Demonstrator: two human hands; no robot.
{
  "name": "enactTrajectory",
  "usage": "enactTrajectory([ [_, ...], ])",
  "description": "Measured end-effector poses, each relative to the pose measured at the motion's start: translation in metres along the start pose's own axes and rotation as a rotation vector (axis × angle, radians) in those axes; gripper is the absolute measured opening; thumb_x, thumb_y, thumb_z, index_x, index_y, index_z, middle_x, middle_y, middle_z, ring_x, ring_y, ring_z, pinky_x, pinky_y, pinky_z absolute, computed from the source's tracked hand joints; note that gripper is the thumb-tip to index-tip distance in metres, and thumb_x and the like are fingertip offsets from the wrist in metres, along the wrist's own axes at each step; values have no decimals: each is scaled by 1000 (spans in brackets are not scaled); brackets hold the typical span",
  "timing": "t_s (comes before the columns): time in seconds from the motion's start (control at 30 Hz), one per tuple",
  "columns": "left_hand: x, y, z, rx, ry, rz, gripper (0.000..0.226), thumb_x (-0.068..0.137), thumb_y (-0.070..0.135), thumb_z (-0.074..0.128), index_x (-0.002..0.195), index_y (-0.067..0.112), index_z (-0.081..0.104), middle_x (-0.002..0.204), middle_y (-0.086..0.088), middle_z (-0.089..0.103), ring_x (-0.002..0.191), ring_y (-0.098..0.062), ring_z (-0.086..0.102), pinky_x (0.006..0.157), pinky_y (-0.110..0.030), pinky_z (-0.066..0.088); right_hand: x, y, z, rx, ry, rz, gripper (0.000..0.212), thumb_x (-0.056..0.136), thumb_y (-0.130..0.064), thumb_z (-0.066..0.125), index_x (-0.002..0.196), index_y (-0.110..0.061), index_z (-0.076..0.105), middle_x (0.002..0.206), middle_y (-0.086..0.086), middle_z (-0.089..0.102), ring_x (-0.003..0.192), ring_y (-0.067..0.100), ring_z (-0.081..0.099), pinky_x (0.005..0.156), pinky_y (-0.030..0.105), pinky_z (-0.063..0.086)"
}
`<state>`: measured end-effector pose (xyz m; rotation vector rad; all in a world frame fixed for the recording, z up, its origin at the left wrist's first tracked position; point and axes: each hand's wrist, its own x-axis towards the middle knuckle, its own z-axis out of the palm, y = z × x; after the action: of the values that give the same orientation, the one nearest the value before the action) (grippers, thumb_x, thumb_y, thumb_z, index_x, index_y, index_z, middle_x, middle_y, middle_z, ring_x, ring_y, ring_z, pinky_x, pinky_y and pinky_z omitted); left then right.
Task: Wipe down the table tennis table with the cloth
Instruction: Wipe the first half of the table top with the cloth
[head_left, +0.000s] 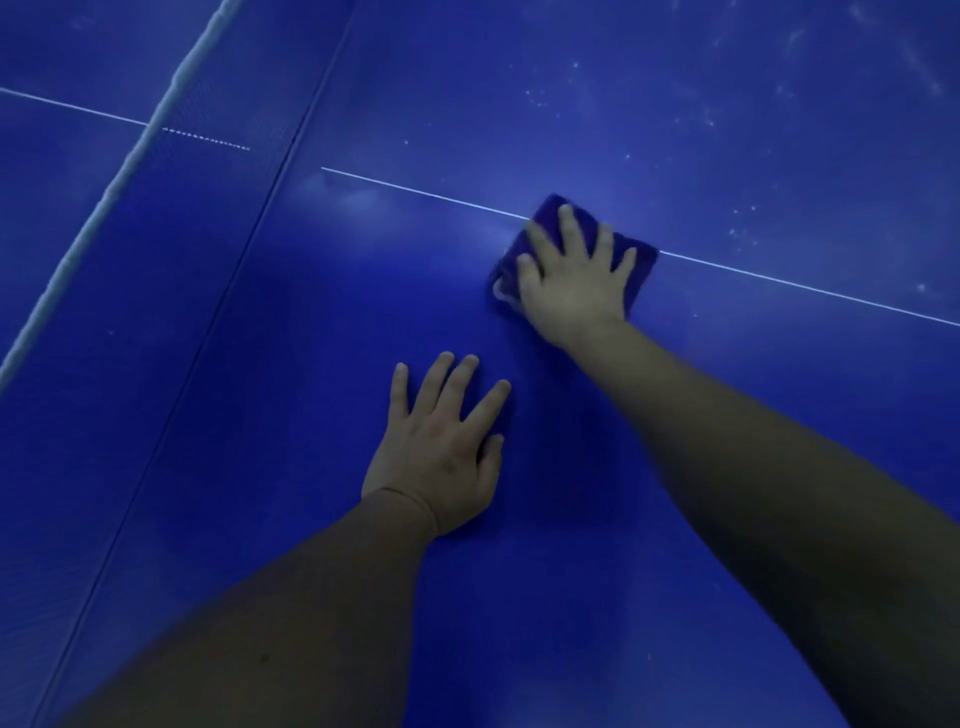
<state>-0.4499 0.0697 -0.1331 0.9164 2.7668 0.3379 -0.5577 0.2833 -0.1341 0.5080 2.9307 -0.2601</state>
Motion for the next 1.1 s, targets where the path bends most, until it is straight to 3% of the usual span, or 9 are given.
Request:
enactTrajectory([
  [0.17, -3, 0, -1, -53, 105, 15, 48, 94, 41, 37, 132, 17, 53, 142, -11, 48, 142, -31, 35, 118, -65, 18, -86, 29, 8, -84, -23, -388, 55, 98, -60, 22, 150, -48, 36, 167, -11, 19, 153, 33, 15, 118, 65, 8],
  [0.27, -2, -1, 0, -54, 97, 9, 46, 94, 42, 38, 125, 14, 56, 138, -9, 49, 140, -30, 37, 118, -65, 18, -44, 65, -14, -151, -31, -238, 54, 99, -60, 23, 152, -49, 31, 168, -10, 15, 152, 34, 15, 118, 67, 11],
  [0.37, -3, -1, 1, -43, 97, 15, 46, 94, 43, 38, 125, 14, 57, 140, -8, 49, 140, -30, 37, 118, -65, 17, 8, 26, -20, -18, -93, -12, 56, 99, -63, 19, 153, -48, 23, 169, -9, -2, 153, 42, -2, 116, 72, -3],
  [0.47, -3, -2, 1, -54, 114, 19, 47, 93, 42, 38, 123, 13, 59, 139, -11, 50, 140, -31, 38, 118, -65, 18, -12, -31, 3, -12, -32, -165, 56, 100, -61, 17, 151, -47, 32, 169, -10, 1, 153, 42, -1, 115, 70, -6],
  [0.57, -3, -2, 0, -42, 88, 29, 48, 94, 42, 38, 125, 13, 59, 140, -12, 49, 141, -33, 37, 117, -66, 18, -55, -4, 8, -72, -54, -325, 60, 97, -59, 11, 153, -48, 28, 168, -14, 11, 154, 33, 8, 118, 65, -1],
  [0.73, -3, -1, -2, -25, 72, 47, 50, 94, 43, 38, 126, 13, 61, 142, -13, 50, 140, -35, 38, 115, -70, 19, -36, 110, -15, -83, 4, 28, 58, 104, -53, 19, 160, -40, 7, 169, -14, 4, 155, 27, 6, 121, 60, 7],
  [0.87, -3, -1, -2, -14, 69, 47, 49, 94, 42, 39, 127, 14, 61, 143, -13, 49, 141, -35, 37, 115, -70, 18, -23, 95, -10, 43, 61, 211, 64, 101, -56, 16, 161, -35, 2, 169, -13, 2, 155, 29, 3, 121, 62, 5],
  [1.03, 0, 0, -3, 7, 79, 116, 52, 93, 42, 40, 130, 14, 63, 145, -15, 50, 141, -37, 40, 114, -70, 18, -110, 101, 7, -42, 31, -115, 67, 98, -59, 21, 160, -34, 19, 167, -12, 18, 153, 28, 17, 119, 60, 13],
  [1.1, 0, 1, -3, 18, 61, 130, 53, 94, 42, 38, 135, 16, 61, 148, -14, 48, 143, -36, 38, 116, -68, 18, -105, 130, -3, -51, 10, -56, 71, 96, -62, 20, 160, -31, 19, 167, -11, 18, 153, 26, 18, 120, 57, 14],
])
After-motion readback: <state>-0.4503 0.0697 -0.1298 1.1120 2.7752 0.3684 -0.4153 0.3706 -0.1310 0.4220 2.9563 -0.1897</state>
